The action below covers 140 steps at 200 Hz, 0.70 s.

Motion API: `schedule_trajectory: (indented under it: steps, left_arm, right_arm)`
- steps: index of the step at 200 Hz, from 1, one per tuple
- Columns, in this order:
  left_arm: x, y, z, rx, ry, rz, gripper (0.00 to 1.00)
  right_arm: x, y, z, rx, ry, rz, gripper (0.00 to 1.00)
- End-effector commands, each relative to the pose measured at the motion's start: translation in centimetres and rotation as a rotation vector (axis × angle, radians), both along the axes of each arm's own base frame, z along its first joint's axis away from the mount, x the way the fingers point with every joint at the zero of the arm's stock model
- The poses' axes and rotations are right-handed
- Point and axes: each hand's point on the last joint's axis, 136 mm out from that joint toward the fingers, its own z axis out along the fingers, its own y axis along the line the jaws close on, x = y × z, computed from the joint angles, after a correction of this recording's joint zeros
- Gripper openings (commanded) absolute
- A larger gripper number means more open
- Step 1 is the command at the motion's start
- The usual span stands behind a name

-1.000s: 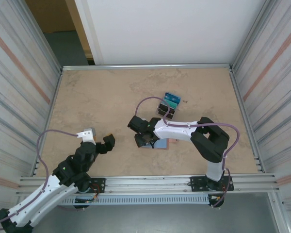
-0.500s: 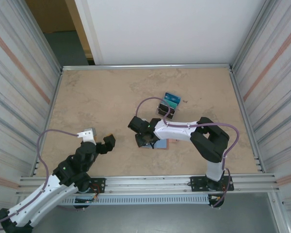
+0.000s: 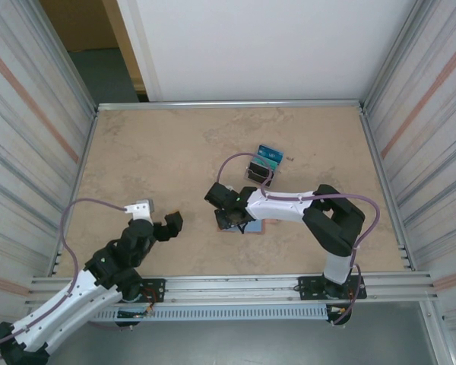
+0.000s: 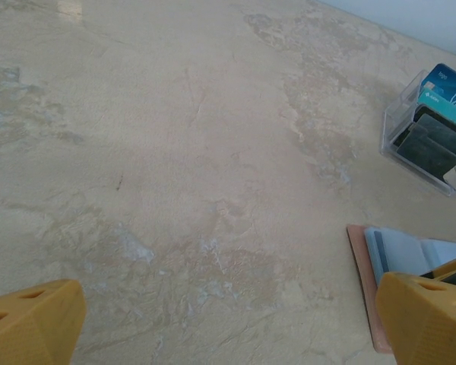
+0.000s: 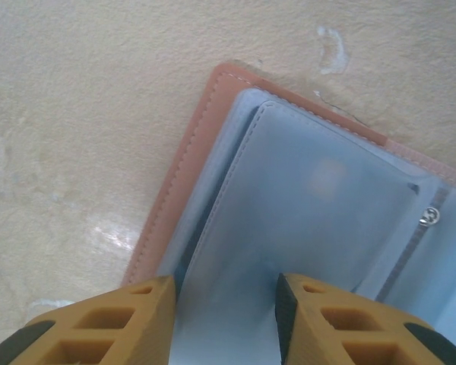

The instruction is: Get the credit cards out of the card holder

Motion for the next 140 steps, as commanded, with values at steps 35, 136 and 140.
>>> schedule_trajectory:
  steps: [35,136,140]
  left_arm:
    - [1.0,-1.1,2.8,0.016,-0.046,-0.035,0.99]
    - [2.4,-3.4,3.8,0.044,-0.047,-0.097,0.99]
    - [2.5,-3.5,3.8,0.045,-0.044,-0.099,0.99]
  right_arm:
    - [0.1,-1.8,1.0,-0.020,-0.017,-0.052,0.39]
    - [0.8,-5.6,1.7,-0.056,-0.052,-0.152,0.39]
    - [0.7,-5.5,1.8,-0.050,-0.054,-0.146,0.39]
